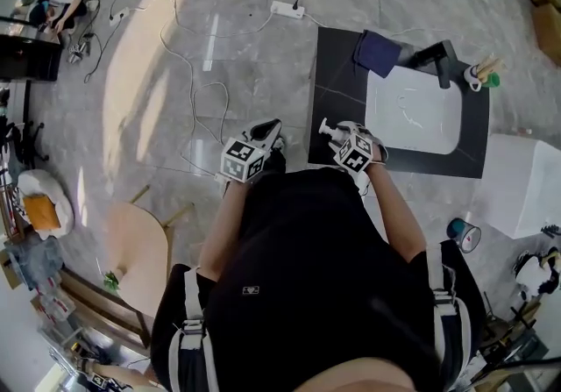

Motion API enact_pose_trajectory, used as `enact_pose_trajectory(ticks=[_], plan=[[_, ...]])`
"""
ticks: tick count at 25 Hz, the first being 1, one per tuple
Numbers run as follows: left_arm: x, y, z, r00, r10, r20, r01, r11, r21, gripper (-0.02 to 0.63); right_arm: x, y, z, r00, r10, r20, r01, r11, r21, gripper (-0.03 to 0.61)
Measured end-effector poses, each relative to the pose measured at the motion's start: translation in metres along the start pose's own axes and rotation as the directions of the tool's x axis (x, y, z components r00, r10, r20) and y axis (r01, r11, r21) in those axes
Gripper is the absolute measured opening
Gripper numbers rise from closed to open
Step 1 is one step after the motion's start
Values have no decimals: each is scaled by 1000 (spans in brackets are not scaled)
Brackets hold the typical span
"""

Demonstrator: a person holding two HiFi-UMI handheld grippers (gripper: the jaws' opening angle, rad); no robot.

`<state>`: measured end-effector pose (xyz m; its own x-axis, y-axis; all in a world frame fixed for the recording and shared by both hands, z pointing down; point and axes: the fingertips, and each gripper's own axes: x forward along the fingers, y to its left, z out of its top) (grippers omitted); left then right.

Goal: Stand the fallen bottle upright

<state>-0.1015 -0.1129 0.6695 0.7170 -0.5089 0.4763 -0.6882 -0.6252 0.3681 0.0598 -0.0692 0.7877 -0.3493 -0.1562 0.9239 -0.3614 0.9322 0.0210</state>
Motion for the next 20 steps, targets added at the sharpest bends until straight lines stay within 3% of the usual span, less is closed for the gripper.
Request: enact_pose_trajectory(ticks=[11,20], plan=[[-9,-11,-7,999,39,15,-39,999,-25,17,-3,4,7,1000,-14,11,14,999,-47,265],[-15,7,7,1000,-9,1,8,1000,19,17,-18,-10,36,993,-77,89,69,994,81,261]])
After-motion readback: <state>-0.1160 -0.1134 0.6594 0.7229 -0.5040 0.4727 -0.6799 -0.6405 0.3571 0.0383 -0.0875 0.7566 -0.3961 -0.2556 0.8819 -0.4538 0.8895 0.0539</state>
